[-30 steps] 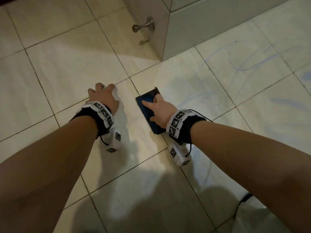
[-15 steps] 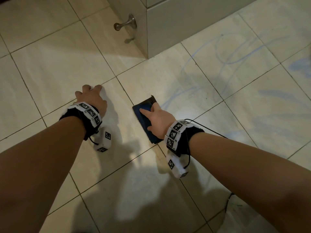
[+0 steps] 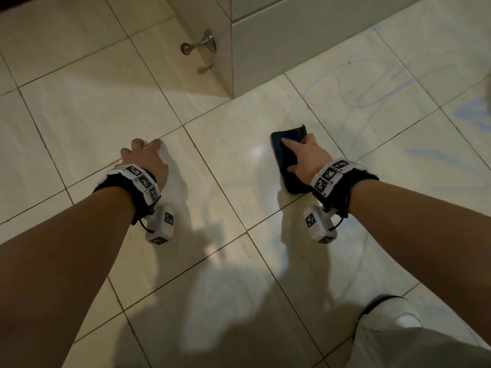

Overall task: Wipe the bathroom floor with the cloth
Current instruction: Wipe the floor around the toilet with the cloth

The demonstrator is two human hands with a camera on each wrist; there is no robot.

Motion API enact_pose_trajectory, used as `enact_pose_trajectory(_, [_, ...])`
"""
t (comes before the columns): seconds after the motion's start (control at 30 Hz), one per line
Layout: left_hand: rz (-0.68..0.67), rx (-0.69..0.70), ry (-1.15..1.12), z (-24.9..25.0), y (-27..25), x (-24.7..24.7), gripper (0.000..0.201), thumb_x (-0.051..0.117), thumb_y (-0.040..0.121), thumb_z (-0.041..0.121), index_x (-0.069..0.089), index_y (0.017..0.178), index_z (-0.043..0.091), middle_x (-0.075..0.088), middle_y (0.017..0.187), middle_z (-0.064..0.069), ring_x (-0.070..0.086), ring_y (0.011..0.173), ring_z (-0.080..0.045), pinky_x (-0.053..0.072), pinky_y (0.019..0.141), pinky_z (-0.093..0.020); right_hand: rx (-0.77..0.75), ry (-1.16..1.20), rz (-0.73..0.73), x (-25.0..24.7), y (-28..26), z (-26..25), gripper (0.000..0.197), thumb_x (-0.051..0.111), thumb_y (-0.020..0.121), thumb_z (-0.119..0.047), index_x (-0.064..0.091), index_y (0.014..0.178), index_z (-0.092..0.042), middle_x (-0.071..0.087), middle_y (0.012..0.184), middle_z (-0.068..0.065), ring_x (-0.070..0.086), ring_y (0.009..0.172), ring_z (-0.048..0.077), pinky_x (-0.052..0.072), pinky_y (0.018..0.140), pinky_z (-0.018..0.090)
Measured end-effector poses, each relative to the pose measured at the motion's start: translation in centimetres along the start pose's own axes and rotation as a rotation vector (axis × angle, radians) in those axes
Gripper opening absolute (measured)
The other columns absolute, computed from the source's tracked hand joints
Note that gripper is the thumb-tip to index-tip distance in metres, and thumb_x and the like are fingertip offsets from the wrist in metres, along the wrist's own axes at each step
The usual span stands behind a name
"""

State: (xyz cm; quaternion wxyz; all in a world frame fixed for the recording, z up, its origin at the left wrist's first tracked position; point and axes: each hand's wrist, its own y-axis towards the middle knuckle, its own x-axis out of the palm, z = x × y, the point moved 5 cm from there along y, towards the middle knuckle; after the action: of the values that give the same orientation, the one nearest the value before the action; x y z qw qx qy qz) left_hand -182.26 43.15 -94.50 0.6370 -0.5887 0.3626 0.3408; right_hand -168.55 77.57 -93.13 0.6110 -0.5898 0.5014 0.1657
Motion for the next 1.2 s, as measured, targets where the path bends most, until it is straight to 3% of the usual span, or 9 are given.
enact_pose_trajectory(0.27, [-0.009,0.011,-0.012,-0.3,0.2,0.2,0.056,0.056,0.084,0.02,0.038,0.136,0.03,0.028,0.142,-0.011,0.03,0.124,-0.041,0.046,0.093,-0.055,-0.008,-0.102,0.002,0.9,-0.4,-2.5,0.072,0.059,0.097,-0.021,0.019,0.157,-0.03,0.025,0.146,0.018,0.058,0.105,0.034,0.049,0.092,0.037])
enact_pose_trajectory(0.5, [0.012,0.019,-0.006,-0.2,0.1,-0.1,0.053,0.055,0.086,0.02,0.038,0.135,0.03,0.029,0.141,-0.009,0.032,0.124,-0.039,0.047,0.092,-0.054,-0.197,-0.12,-0.049,5.1,-2.3,-9.8,0.077,0.063,0.092,-0.016,0.021,0.155,-0.034,0.021,0.148,0.016,0.058,0.107,0.035,0.052,0.089,0.04])
enact_pose_trajectory(0.7, [0.014,0.02,0.016,-0.2,-0.2,0.0,0.054,0.055,0.088,0.024,0.036,0.138,0.032,0.028,0.143,-0.008,0.032,0.125,-0.038,0.046,0.093,-0.053,-0.34,-0.176,-0.137,8.1,-3.7,-14.4,0.089,0.067,0.086,-0.012,0.014,0.156,-0.028,0.019,0.147,0.017,0.056,0.101,0.032,0.045,0.071,0.033])
enact_pose_trajectory(0.83, [0.013,0.025,0.073,-0.2,-0.5,-0.1,0.053,0.051,0.088,0.029,0.034,0.138,0.034,0.029,0.144,-0.006,0.033,0.125,-0.037,0.044,0.093,-0.054,-0.301,-0.175,-0.078,8.0,-4.0,-14.2,0.088,0.068,0.087,-0.014,0.014,0.156,-0.025,0.025,0.143,0.015,0.055,0.103,0.032,0.044,0.069,0.034])
enact_pose_trajectory(0.97, [-0.009,0.022,0.084,-0.1,-0.6,0.0,0.056,0.051,0.089,0.032,0.031,0.141,0.036,0.027,0.147,-0.004,0.033,0.127,-0.036,0.043,0.096,-0.055,-0.293,-0.128,-0.037,7.4,-3.9,-12.9,0.083,0.067,0.088,-0.015,0.019,0.155,-0.026,0.03,0.138,0.014,0.055,0.102,0.031,0.052,0.075,0.037])
enact_pose_trajectory(1.2, [-0.024,0.007,0.12,0.2,-0.6,-0.2,0.056,0.052,0.088,0.029,0.031,0.14,0.034,0.028,0.144,-0.006,0.035,0.124,-0.037,0.043,0.094,-0.056,-0.119,-0.041,0.036,2.5,-0.5,-5.2,0.072,0.06,0.094,-0.021,0.023,0.155,-0.03,0.027,0.146,0.014,0.057,0.108,0.035,0.051,0.091,0.04])
